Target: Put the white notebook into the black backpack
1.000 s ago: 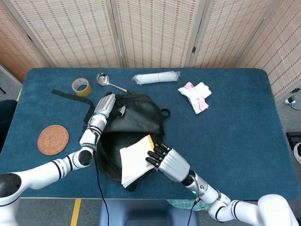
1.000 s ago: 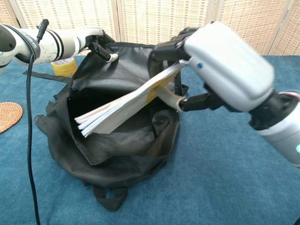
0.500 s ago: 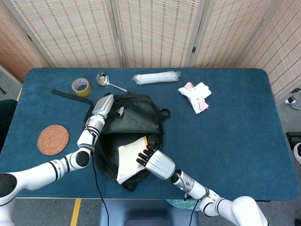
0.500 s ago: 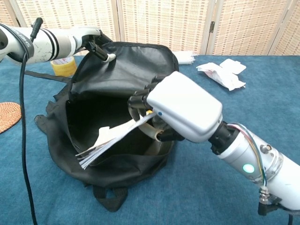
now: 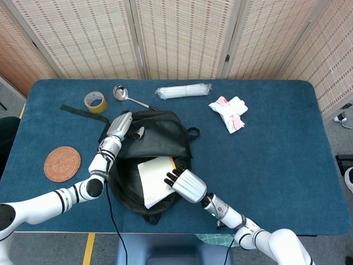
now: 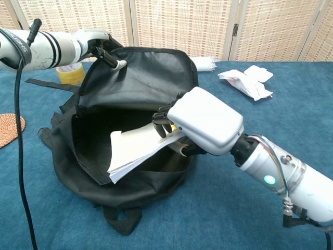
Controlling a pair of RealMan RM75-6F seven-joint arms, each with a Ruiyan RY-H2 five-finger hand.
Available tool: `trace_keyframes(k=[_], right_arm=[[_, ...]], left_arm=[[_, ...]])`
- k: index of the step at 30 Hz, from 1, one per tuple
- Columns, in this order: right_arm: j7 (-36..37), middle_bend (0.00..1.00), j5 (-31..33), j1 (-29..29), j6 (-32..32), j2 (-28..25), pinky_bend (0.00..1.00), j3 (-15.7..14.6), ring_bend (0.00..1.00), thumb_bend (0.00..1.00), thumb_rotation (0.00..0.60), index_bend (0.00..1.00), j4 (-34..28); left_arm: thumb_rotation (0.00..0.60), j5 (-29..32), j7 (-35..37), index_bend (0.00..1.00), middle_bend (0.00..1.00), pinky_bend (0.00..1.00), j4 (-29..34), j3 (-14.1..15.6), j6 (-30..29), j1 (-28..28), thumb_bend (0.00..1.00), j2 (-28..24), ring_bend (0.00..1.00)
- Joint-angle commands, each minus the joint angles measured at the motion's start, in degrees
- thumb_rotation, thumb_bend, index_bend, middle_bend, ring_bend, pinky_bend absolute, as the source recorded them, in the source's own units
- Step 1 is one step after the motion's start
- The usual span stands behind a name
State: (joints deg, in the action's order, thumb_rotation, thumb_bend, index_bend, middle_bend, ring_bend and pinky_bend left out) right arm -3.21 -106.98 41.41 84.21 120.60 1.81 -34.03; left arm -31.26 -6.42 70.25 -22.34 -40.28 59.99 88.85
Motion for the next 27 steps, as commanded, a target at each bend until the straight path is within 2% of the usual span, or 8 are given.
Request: trace_keyframes(k=[1,11,27], right_arm=[[-1.5,0.58,1.2,1.8,-1.8,0.2,0.49,1.0,0.59,0.45,0.600,0.97,0.0],[-7.2,0.58,3.2,7.1,-9.2,1.0,0.49,2.0,0.59,0.45,0.600,0.97,-0.3],[-12.9,0.57,6.7,13.2,-16.0,4.0,0.47,3.5,0.55,0.45,0.600,0.97,5.5]], left_arm=[[0.600,0.3,-0.2,0.56,0.35,0.00,0.6,0.2,-0.2,0.0,0.58,-0.4,0.28],[0.600,1.5,-0.3,0.55,0.35,0.00,2.4,0.3,-0.8,0.1,0.58,-1.5,0.27],[0.600,3.2,0.0,0.55,0.34,0.00,3.6,0.5,-0.8,0.2,0.58,-2.7,0.27]])
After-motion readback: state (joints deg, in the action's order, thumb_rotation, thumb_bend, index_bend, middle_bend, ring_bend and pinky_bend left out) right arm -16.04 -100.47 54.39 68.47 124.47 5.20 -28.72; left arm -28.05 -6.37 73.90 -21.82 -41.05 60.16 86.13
